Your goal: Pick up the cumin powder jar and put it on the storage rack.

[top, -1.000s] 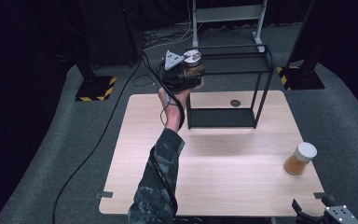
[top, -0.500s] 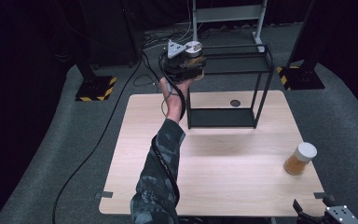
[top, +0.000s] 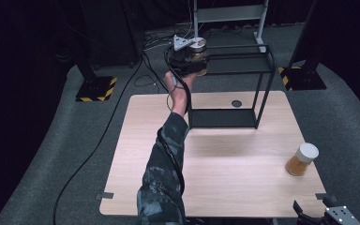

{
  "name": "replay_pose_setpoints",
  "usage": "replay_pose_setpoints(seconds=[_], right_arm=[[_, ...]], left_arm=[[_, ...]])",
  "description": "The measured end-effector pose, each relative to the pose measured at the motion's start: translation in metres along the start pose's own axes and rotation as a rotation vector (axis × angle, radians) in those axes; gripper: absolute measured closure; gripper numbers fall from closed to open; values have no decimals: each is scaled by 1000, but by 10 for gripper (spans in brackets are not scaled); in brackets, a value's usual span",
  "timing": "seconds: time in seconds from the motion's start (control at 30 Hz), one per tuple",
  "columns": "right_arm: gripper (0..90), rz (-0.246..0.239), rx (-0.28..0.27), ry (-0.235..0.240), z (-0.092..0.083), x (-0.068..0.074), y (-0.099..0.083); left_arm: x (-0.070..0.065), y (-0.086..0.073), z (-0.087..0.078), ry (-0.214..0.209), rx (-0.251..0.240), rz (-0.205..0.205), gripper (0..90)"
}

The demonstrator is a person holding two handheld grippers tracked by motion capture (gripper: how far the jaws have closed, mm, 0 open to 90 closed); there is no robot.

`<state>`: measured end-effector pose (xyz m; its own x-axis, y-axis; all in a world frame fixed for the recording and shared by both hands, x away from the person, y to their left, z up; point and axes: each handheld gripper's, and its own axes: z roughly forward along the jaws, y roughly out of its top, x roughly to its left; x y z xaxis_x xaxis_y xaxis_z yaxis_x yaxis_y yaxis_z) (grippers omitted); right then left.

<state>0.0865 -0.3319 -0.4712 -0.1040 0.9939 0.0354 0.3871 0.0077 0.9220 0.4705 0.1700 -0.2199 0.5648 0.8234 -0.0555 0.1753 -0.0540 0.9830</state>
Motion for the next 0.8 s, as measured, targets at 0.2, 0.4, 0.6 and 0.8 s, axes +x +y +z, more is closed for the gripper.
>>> replay_pose_setpoints(seconds=[0.2,0.4,0.6,0.8], right_arm=[[0,-5,8,11,3,2,0],[0,-7,6,24,4,4,0],[0,-6,6,23,4,5,-1],[0,-8,5,21,5,6,0]], left_arm=[[-1,4,9,16,29,16,300],[3,6,16,29,46,13,300],[5,6,20,34,50,24,300],[5,0,21,38,27,28,299]])
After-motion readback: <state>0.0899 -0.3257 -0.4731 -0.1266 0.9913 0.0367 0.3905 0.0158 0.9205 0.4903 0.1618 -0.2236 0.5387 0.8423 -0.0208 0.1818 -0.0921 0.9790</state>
